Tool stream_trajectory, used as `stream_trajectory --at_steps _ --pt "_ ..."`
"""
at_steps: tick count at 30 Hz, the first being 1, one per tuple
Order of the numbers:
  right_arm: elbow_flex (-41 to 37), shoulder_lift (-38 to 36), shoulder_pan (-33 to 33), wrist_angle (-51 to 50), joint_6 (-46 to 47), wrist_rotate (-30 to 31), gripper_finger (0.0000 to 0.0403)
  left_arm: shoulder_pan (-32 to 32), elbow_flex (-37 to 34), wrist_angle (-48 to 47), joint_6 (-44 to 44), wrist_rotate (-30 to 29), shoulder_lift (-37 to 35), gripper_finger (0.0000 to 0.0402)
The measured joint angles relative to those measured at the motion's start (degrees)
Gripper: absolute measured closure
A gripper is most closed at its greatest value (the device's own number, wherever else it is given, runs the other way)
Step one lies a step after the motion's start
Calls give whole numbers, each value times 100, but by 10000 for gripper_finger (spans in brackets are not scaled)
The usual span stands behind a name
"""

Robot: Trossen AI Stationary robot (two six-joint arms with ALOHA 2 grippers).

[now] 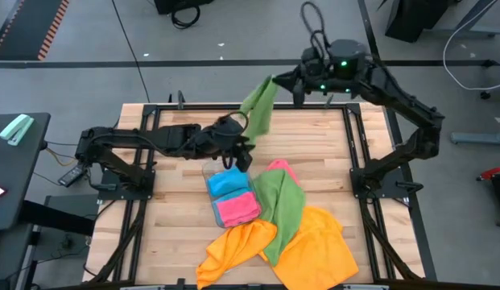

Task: Fold microfiber towels
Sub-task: Fold the top green towel

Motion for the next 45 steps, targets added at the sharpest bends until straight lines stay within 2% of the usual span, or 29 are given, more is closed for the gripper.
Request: stream_trajectory --at_steps 3,7,11,16,20,25,32,38,45 --pt "422 49 95 -90 -145 323 364 33 94 8 337 -461 -8 228" --pt "872 141 154 -121 -266 504 364 139 126 19 407 -513 7 194" --pt "1343 178 132 -691 -360 116 364 208 126 64 552 -487 0 164" --pt "1709 195 176 -1651 -476 -259 364 323 129 666 548 -442 -65 152" --pt "1840 195 300 -2253 -478 -333 364 394 134 1201 553 133 -2 144" --pt "1847 197 624 -2358 -547 -745 364 382 123 1442 721 702 213 126" --pt "1852 189 942 -2443 -658 -1327 364 386 127 1963 1917 1476 429 113" --pt "1852 128 1006 -2552 -799 -1643 364 386 129 2229 2015 2932 427 120" --pt "1852 118 999 -2550 -862 -1595 364 301 123 2257 1731 2989 469 130"
